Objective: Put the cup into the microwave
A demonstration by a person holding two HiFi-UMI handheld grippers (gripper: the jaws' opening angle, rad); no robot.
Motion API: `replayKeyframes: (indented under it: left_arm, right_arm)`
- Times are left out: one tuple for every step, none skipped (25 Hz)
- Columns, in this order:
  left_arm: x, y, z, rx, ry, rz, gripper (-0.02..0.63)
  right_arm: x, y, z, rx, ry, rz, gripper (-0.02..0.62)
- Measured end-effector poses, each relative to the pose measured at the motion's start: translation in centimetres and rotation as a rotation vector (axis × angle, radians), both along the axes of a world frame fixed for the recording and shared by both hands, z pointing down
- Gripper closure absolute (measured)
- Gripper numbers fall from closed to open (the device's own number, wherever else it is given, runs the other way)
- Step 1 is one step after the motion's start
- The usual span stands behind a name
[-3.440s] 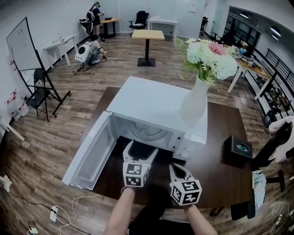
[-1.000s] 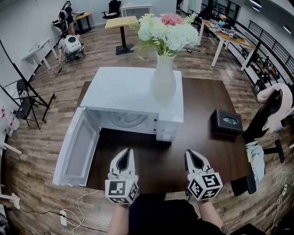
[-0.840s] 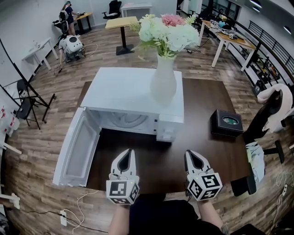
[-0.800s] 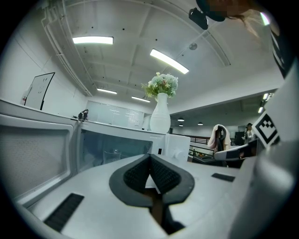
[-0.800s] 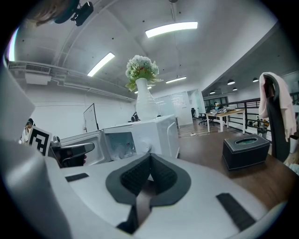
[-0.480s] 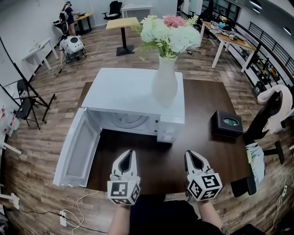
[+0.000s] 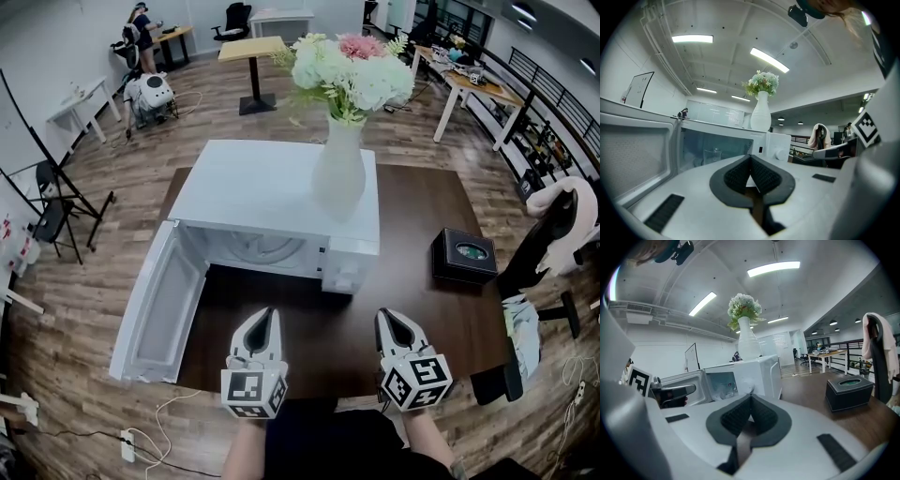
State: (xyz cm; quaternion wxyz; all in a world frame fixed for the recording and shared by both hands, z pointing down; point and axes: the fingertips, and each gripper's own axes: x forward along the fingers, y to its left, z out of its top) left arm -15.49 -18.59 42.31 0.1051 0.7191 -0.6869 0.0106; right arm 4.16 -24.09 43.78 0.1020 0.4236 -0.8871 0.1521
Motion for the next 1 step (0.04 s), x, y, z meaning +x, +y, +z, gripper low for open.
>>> replayKeyframes:
  left_arm:
    - [-0.01, -0.01, 0.03, -0.001, -0.001, 0.001, 0.601]
  right_arm:
    - [-0.04, 0.01, 0.04, -0.001, 0.001, -0.001, 0.603]
